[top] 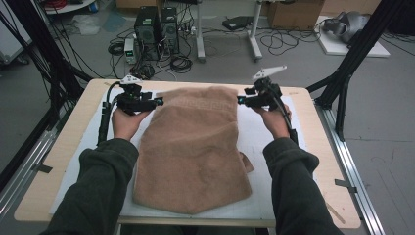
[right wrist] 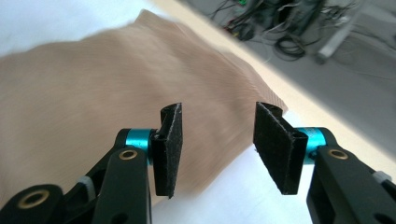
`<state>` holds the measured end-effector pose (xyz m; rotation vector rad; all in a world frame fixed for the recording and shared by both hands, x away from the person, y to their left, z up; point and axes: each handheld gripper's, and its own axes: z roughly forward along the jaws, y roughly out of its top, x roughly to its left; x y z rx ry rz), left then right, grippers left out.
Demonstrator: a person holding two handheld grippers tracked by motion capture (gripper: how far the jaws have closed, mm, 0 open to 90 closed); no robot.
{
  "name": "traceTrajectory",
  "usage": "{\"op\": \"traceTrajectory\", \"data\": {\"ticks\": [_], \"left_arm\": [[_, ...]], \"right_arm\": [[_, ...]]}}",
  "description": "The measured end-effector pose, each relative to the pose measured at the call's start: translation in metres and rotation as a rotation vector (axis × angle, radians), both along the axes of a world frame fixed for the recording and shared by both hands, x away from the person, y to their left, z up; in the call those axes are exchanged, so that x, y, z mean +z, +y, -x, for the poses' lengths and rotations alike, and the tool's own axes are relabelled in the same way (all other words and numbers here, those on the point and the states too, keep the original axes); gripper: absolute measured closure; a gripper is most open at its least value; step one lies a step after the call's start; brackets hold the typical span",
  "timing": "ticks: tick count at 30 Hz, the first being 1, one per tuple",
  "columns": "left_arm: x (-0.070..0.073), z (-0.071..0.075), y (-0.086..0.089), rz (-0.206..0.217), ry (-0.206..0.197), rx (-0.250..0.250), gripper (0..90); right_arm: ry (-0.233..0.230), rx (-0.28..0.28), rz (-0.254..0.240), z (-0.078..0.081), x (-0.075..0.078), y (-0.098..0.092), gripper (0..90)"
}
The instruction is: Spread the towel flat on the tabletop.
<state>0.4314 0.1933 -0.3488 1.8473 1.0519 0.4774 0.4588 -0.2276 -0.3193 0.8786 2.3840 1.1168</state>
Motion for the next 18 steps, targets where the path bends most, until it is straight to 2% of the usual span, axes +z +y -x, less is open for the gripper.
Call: {"op": "traceTrajectory", "data": {"ticks": [2,5,7,9,13,14,15,18], "left_arm": [[-0.011,0.011,0.002,-0.014,0.015,-0.037,45.3],[-0.026,0.031,0.004,-0.044,0.033,-0.085,44.7],[-0.034,0.045,0.005,-0.049,0.043,-0.11,43.8],[-0.04,0.061,0.006,-0.056,0.042,-0.129,43.7],[-0.05,0.091,0.01,-0.079,0.046,-0.167,41.5],[-0.051,0.098,0.011,-0.075,0.046,-0.174,40.8],[-0.053,0.106,0.013,-0.053,0.041,-0.177,39.7],[-0.061,0.13,0.015,-0.014,0.039,-0.209,38.9]], "right_arm": [[0.033,0.024,-0.031,0.011,-0.018,-0.002,52.0],[0.064,0.075,-0.043,0.032,-0.039,0.002,51.5],[0.065,0.125,-0.061,0.051,-0.049,0.004,51.6],[0.084,0.164,-0.066,0.064,-0.053,0.006,50.5],[0.062,0.242,-0.057,0.096,-0.059,0.007,52.6],[0.062,0.259,-0.054,0.102,-0.062,0.007,52.7],[0.065,0.274,-0.053,0.108,-0.065,0.005,52.7],[0.081,0.317,-0.087,0.125,-0.077,0.003,52.5]]}}
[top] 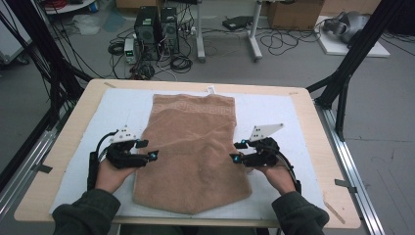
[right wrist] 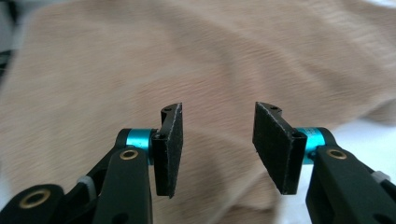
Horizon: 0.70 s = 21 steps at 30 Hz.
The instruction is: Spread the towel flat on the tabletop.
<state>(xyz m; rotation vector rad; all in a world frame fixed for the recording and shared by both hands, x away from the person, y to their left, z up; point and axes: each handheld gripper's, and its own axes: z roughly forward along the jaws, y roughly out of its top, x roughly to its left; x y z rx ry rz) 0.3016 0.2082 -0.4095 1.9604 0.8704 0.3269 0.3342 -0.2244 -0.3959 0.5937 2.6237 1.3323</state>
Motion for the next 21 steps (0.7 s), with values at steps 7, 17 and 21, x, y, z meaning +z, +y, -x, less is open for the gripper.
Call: {"op": "traceTrajectory", "data": {"ticks": [7,17,21], "left_arm": [[-0.031,0.025,-0.003,-0.103,0.091,-0.119,46.6],[-0.035,0.019,-0.001,-0.123,0.085,-0.078,86.6],[-0.026,0.014,-0.003,-0.104,0.07,-0.067,87.3]], "right_arm": [[0.016,0.068,0.086,0.029,-0.029,0.012,52.0],[0.018,0.064,0.116,0.026,-0.03,0.021,81.6],[-0.007,0.066,0.086,0.029,-0.012,0.019,83.2]]}}
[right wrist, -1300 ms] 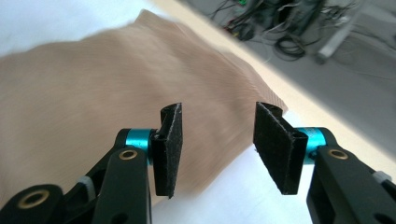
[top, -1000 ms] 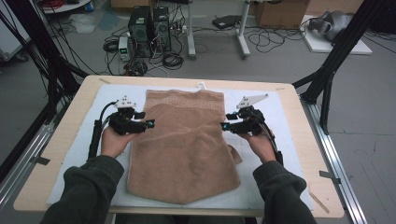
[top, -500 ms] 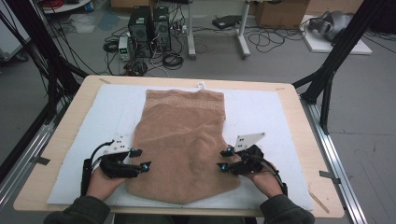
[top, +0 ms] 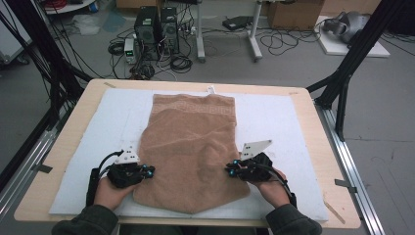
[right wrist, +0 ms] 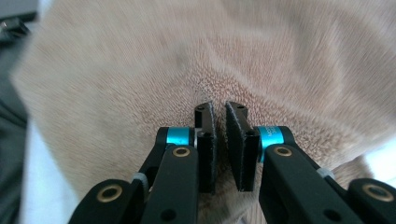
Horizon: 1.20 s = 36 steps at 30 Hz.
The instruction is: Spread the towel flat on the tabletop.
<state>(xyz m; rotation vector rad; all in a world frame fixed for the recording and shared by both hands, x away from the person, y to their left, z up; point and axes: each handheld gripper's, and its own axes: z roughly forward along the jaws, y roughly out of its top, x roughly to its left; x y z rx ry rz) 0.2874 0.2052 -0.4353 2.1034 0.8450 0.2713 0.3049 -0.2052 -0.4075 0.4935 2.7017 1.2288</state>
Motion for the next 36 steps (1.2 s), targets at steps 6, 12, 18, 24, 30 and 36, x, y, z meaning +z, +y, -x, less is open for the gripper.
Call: {"op": "traceTrajectory", "data": {"ticks": [6,12,18,24,30,36], "left_arm": [[0.027,-0.042,-0.011,0.003,-0.044,0.053,87.3],[0.029,-0.102,-0.013,-0.022,-0.015,0.174,87.2],[0.003,-0.121,-0.018,-0.009,0.061,0.227,84.2],[0.023,-0.105,-0.014,0.029,0.027,0.188,64.0],[0.046,-0.066,-0.009,0.054,-0.046,0.116,56.3],[0.034,-0.015,-0.011,0.114,-0.046,0.066,50.7]], "right_arm": [[-0.084,-0.044,0.001,-0.015,0.026,0.002,83.7],[-0.074,-0.197,0.027,-0.068,0.025,0.0,83.8],[0.086,-0.225,0.09,-0.101,-0.018,0.005,81.0],[0.038,-0.233,0.059,-0.096,-0.008,0.001,72.5],[-0.034,-0.206,-0.03,-0.069,0.023,-0.016,65.1],[-0.08,-0.135,-0.019,-0.025,0.026,-0.021,61.5]]}}
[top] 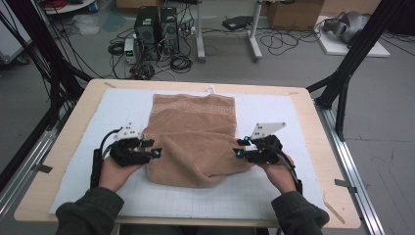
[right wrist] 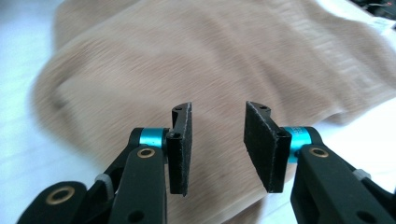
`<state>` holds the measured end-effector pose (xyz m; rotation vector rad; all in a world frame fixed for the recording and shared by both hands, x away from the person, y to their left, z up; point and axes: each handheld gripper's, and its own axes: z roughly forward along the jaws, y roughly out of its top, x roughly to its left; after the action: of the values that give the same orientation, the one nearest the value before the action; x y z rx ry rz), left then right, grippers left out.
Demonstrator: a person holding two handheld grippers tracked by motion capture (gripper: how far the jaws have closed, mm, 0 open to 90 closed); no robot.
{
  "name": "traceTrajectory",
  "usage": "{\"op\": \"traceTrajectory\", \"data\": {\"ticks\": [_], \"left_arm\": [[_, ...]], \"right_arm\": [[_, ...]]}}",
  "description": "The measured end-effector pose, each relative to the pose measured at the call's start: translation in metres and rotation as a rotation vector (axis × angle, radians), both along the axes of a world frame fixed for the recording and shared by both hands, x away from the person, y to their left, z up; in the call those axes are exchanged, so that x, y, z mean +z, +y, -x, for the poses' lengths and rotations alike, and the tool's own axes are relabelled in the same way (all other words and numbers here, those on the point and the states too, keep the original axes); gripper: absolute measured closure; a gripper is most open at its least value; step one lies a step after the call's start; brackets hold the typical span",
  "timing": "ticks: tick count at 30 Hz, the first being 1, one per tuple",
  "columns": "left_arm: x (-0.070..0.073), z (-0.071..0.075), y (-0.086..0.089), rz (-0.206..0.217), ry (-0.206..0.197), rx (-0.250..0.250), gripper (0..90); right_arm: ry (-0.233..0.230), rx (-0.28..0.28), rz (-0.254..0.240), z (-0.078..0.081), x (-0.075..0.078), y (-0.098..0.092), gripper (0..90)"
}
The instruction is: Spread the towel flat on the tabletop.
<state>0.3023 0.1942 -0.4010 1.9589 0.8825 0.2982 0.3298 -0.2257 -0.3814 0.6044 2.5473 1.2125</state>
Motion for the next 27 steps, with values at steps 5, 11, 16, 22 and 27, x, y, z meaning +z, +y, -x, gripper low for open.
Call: {"op": "traceTrajectory", "data": {"ticks": [5,11,16,22,27], "left_arm": [[-0.017,0.03,-0.003,0.0,0.018,-0.031,48.4],[-0.035,0.035,-0.017,-0.1,0.073,-0.112,43.0],[-0.041,0.036,-0.027,-0.183,0.014,-0.086,51.0],[-0.04,0.03,-0.025,-0.158,0.016,-0.083,81.4],[-0.018,0.031,-0.005,-0.09,-0.003,-0.062,82.3]], "right_arm": [[0.0,0.045,0.029,0.026,-0.014,-0.001,56.6],[0.026,0.061,0.038,0.031,-0.03,0.002,51.2],[0.052,0.065,0.067,0.017,-0.043,0.014,61.3],[0.084,0.067,0.082,0.01,-0.043,0.024,81.4],[0.092,0.101,0.068,0.018,-0.028,0.021,83.8]]}}
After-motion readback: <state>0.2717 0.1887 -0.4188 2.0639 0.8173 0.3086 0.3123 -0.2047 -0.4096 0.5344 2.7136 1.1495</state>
